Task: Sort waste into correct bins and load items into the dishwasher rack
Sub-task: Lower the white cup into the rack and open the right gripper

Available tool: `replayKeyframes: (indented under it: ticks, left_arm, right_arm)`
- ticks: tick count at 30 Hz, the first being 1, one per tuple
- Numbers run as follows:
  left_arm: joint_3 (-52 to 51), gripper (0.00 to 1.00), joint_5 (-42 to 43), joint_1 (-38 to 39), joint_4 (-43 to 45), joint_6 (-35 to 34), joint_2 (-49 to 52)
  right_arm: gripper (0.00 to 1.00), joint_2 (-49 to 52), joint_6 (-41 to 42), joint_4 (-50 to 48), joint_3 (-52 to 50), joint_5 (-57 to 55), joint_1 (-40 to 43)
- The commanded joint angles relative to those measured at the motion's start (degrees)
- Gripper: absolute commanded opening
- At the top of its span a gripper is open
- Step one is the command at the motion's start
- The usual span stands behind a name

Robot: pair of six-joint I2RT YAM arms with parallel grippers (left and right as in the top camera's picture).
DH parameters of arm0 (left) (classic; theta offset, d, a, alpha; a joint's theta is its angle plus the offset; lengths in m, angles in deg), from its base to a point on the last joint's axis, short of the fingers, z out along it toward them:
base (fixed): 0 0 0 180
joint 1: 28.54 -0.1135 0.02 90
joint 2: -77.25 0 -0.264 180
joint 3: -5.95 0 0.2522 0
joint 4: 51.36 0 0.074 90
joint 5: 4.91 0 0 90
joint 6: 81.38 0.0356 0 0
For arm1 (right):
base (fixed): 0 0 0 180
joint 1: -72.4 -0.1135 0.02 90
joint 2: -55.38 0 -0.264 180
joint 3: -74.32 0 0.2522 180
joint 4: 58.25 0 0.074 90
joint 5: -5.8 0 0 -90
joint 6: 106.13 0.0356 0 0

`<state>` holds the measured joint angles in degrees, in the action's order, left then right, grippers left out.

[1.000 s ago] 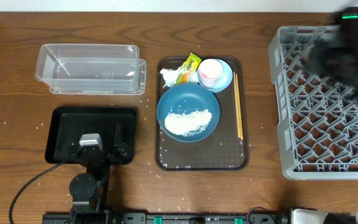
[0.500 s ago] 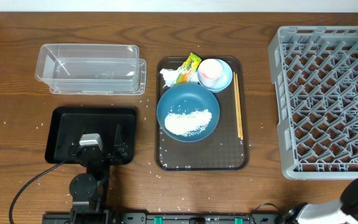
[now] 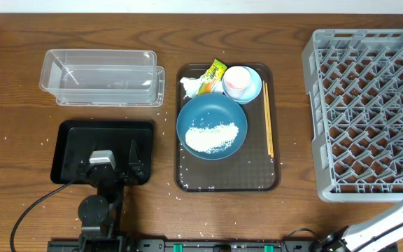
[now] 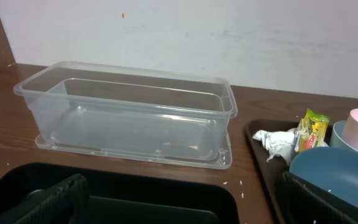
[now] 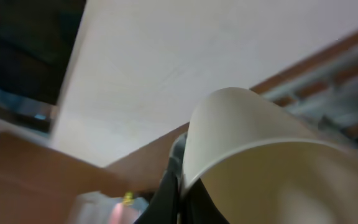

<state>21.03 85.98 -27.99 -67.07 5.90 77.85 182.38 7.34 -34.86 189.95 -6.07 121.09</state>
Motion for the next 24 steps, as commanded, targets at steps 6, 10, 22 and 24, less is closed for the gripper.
replayKeyframes:
  ticks: [6,10,22,24]
  left_arm:
    - [-1.09,0.98,-1.57,0.0,-2.1,0.7,-0.33]
    - [-1.09,0.98,-1.57,0.0,-2.1,0.7,-0.33]
    - [-1.09,0.98,-1.57,0.0,-2.1,0.7,-0.33]
    - [-1.09,0.98,-1.57,0.0,-2.1,0.7,-0.33]
  right_arm:
    - [0.01,2.91,6.49,3.3,0.0,4.66,2.47]
    - [0.01,2.99,5.99,4.74,-0.02,6.75,5.14]
    - [0.01,3.43,-0.5,5.92,-0.04,9.09,5.03]
    - [0.01,3.45,-0.87,5.75,-0.04,7.82,4.81]
